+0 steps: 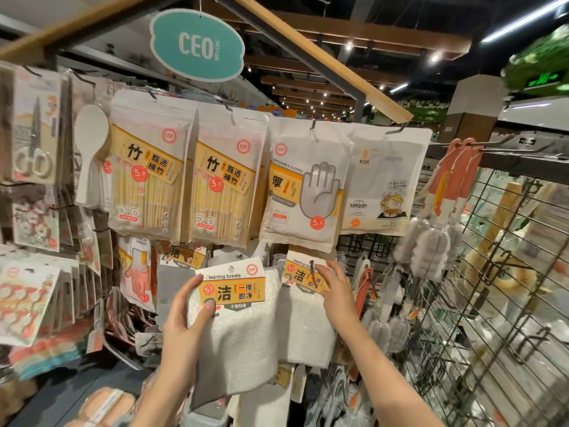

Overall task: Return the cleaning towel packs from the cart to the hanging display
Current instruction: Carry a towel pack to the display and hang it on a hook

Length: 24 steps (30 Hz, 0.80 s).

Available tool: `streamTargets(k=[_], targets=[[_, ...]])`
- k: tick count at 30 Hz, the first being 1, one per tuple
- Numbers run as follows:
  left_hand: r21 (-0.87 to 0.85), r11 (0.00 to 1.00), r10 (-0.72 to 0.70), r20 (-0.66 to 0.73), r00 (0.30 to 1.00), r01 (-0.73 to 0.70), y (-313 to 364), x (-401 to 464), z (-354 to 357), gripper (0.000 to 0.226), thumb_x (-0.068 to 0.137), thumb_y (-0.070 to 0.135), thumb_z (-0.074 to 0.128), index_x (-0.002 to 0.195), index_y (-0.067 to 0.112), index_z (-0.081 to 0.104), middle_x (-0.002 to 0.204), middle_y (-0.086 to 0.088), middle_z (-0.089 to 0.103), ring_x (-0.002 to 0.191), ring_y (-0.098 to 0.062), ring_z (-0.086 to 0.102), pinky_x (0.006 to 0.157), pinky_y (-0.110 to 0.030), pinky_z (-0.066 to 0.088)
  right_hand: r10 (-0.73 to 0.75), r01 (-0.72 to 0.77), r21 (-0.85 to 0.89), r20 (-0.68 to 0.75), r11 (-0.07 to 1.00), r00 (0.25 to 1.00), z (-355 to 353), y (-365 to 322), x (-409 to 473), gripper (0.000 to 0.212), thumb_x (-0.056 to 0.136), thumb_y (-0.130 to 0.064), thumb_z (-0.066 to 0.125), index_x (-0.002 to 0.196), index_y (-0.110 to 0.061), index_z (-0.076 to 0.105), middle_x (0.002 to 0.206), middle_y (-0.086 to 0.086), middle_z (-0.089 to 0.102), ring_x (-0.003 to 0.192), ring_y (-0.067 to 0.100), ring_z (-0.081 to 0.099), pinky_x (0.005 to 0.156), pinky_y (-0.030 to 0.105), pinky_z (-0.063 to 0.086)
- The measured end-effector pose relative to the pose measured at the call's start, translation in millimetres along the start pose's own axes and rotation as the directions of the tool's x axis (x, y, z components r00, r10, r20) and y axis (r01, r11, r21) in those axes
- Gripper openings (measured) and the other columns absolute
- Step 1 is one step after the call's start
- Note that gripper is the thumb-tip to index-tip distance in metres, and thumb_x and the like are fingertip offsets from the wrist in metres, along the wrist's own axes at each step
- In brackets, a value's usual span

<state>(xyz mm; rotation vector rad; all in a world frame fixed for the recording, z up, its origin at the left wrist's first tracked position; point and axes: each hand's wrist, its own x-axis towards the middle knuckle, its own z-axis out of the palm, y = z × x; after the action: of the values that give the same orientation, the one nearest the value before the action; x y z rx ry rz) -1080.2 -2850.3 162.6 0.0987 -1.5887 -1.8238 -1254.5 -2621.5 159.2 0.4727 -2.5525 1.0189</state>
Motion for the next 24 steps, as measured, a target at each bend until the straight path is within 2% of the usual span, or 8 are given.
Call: streamTargets(k=[2, 5, 7, 11, 16, 19, 21, 24], targets=[[-0.001, 1.0, -0.003, 0.006, 1.0, 0.003, -1.5, -0.7, -0.5, 0.042, 0.09, 0.005, 0.059, 0.124, 0.03, 0.053, 0.116, 0.03, 0.055, 0.097, 0.026, 0.05, 0.07, 0.003, 0.04, -0.005, 0.005, 0.013, 0.007, 1.0, 1.0, -1.8, -1.1, 2.8, 0.064, 0.079, 0.024, 0.043, 0.13, -0.014, 0.052, 0.146, 0.002, 0.031, 0.133, 0.022, 0.032, 0.114, 0.032, 0.027], [-0.015, 1.0, -0.023, 0.013, 1.0, 0.023, -3.4, -2.0, -0.4, 0.043, 0.09, 0.005, 0.059, 0.124, 0.031, 0.053, 0.116, 0.027, 0.057, 0.1, 0.015, 0.056, 0.072, -0.002, 0.044, -0.015, 0.014, 0.02, 0.017, 1.0, 1.0, -4.9, -4.0, 5.6, 0.06, 0.08, 0.022, 0.046, 0.129, -0.012, 0.054, 0.143, 0.003, 0.034, 0.13, 0.024, 0.036, 0.111, 0.036, 0.032], [-0.017, 0.999, -0.03, 0.021, 0.999, 0.03, -3.5, -2.8, -0.1, 0.044, 0.09, 0.005, 0.059, 0.124, 0.032, 0.053, 0.115, 0.026, 0.059, 0.099, 0.012, 0.058, 0.075, -0.007, 0.046, -0.016, 0.016, 0.001, 0.036, 1.0, 0.999, -7.0, -4.2, 5.0, 0.059, 0.082, 0.017, 0.05, 0.132, -0.015, 0.051, 0.145, 0.002, 0.032, 0.133, 0.023, 0.034, 0.111, 0.035, 0.032], [-0.023, 0.999, -0.046, 0.042, 0.998, 0.047, -3.1, -5.4, -0.3, 0.045, 0.09, 0.007, 0.06, 0.126, 0.032, 0.053, 0.119, 0.024, 0.059, 0.104, 0.006, 0.059, 0.086, -0.02, 0.045, -0.017, 0.033, -0.203, 0.082, 0.979, 0.997, -10.8, -0.4, -1.7, 0.066, 0.086, 0.002, 0.054, 0.141, -0.03, 0.037, 0.152, -0.007, 0.023, 0.137, 0.018, 0.026, 0.105, 0.037, 0.037], [-0.027, 0.998, -0.053, 0.041, 0.998, 0.055, -1.4, -7.6, 0.0, 0.044, 0.089, 0.008, 0.061, 0.126, 0.032, 0.054, 0.12, 0.016, 0.062, 0.107, -0.005, 0.06, 0.089, -0.026, 0.045, 0.011, 0.021, -0.274, 0.114, 0.961, 0.993, -14.0, -0.3, -11.3, 0.067, 0.089, -0.014, 0.056, 0.145, -0.037, 0.027, 0.155, -0.012, 0.017, 0.134, 0.02, 0.017, 0.108, 0.036, 0.03], [-0.011, 0.999, -0.036, 0.068, 0.997, 0.037, 1.4, -9.7, 3.3, 0.043, 0.089, 0.009, 0.061, 0.123, 0.035, 0.054, 0.109, 0.033, 0.062, 0.1, 0.013, 0.058, 0.08, -0.013, 0.043, 0.002, 0.007, -0.184, 0.048, 0.983, 0.999, -19.1, -4.9, -17.9, 0.059, 0.09, -0.018, 0.057, 0.143, -0.032, 0.035, 0.153, -0.01, 0.026, 0.133, 0.022, 0.015, 0.112, 0.035, 0.02], [0.004, 1.0, -0.026, 0.082, 0.996, 0.025, 1.5, -11.5, 4.5, 0.043, 0.089, 0.009, 0.061, 0.122, 0.035, 0.054, 0.109, 0.039, 0.059, 0.1, 0.02, 0.054, 0.078, -0.009, 0.042, -0.001, 0.0, -0.045, -0.03, 0.999, 1.0, -23.7, -13.4, -22.5, 0.049, 0.091, -0.02, 0.058, 0.137, -0.03, 0.044, 0.146, -0.011, 0.037, 0.131, 0.017, 0.019, 0.109, 0.029, 0.02], [-0.005, 1.0, -0.027, 0.088, 0.996, 0.028, 0.0, -13.2, 4.0, 0.043, 0.089, 0.01, 0.062, 0.122, 0.037, 0.055, 0.117, 0.035, 0.058, 0.109, 0.014, 0.053, 0.088, -0.02, 0.042, -0.026, 0.035, 0.23, -0.043, 0.973, 0.999, -32.7, -37.9, -29.3, 0.033, 0.09, -0.021, 0.06, 0.115, -0.042, 0.053, 0.121, -0.03, 0.046, 0.122, 0.004, 0.028, 0.1, 0.023, 0.024]])
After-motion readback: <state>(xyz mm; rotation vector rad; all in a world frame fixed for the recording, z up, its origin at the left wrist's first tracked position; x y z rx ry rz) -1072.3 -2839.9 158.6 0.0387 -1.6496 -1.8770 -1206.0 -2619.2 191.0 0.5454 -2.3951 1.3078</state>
